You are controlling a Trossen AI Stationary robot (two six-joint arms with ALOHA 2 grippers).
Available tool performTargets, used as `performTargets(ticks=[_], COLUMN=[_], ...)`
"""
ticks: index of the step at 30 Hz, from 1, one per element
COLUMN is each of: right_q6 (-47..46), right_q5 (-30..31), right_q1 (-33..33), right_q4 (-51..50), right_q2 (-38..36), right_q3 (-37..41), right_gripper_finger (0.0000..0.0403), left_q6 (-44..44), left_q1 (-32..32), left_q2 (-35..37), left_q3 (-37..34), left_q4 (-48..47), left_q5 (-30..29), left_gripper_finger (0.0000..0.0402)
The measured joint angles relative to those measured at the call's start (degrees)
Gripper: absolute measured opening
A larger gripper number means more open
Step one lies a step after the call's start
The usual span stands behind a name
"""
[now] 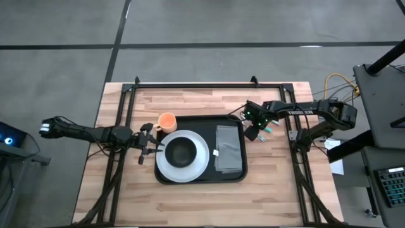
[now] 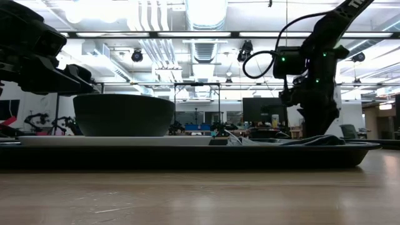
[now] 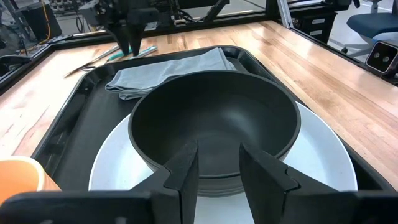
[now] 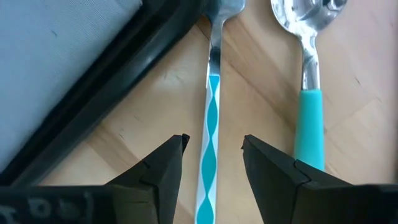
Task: Set up tray
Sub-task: Put the blue fork on top of the gray napkin
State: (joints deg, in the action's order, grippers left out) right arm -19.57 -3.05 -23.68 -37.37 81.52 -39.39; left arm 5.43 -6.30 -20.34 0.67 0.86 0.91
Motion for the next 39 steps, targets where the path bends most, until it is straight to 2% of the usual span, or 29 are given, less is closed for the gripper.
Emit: performTargets(ticks=[20,39], right_q6=[-1.38,3.25], right_q5=[-2.11,-1.92], right_q1=[0.04,0.04], right_q4=[2.37,2.29], right_q2=[-0.02,-0.02], right_q3=[3.57,3.18], right_gripper_finger=[0.0157,0.0148], left_q6=[0.00,0.00], left_q1=[0.00,0.00], left_q2=[0.02,0.00], left_q3=[0.00,0.00], left_q4=[0.00,-0.01], left_q5=[0.02,0.01], left_gripper_finger=[0.0096,0.0096])
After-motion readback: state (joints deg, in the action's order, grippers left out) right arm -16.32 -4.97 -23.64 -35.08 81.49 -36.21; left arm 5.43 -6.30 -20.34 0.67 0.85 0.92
